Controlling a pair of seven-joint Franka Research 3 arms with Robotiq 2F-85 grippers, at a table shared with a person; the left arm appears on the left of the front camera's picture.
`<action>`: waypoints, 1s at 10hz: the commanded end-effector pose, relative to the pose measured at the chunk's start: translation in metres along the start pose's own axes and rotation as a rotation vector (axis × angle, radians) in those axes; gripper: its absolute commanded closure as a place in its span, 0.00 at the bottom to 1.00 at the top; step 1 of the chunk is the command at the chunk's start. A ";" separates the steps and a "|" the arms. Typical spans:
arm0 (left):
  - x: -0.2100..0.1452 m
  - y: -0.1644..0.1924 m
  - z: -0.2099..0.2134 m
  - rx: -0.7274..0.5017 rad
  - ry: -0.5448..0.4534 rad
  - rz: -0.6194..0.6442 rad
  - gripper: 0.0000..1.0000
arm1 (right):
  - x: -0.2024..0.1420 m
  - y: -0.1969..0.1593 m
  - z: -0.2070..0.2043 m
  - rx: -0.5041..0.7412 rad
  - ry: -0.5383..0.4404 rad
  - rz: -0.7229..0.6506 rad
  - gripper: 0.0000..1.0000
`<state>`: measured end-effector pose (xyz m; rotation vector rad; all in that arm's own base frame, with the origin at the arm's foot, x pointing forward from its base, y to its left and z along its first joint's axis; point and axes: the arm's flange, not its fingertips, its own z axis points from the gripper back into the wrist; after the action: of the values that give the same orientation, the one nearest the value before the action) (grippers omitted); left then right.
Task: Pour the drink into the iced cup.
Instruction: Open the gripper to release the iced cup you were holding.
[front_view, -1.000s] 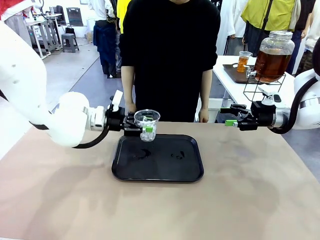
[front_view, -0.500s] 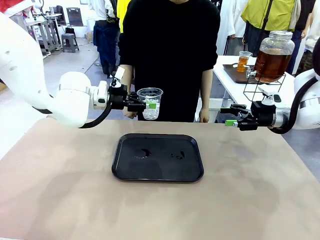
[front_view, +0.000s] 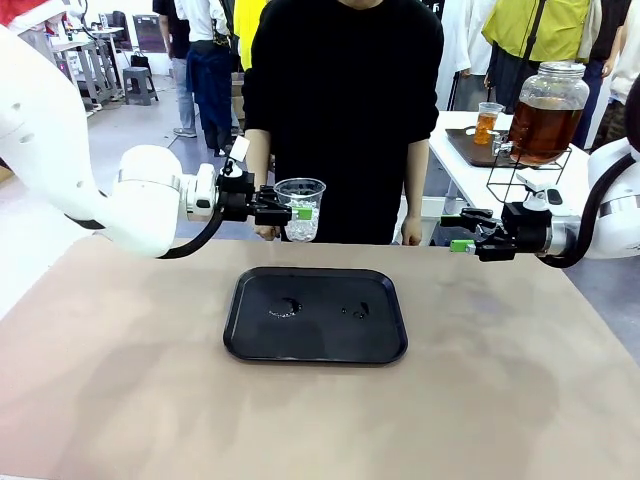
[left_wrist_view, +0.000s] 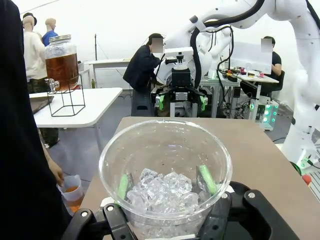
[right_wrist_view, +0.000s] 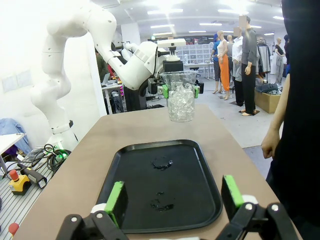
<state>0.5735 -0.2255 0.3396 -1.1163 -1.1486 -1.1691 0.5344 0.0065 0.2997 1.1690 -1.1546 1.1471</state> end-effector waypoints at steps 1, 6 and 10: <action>0.002 -0.003 0.000 -0.005 -0.004 -0.008 0.34 | 0.003 -0.001 -0.002 0.004 0.001 0.003 0.00; 0.002 -0.003 0.000 -0.005 -0.004 -0.008 0.34 | 0.003 -0.001 -0.002 0.004 0.001 0.003 0.00; 0.002 -0.003 0.000 -0.005 -0.004 -0.008 0.34 | 0.003 -0.001 -0.002 0.004 0.001 0.003 0.00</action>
<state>0.5735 -0.2255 0.3396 -1.1163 -1.1486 -1.1692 0.5344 0.0065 0.2997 1.1690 -1.1546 1.1471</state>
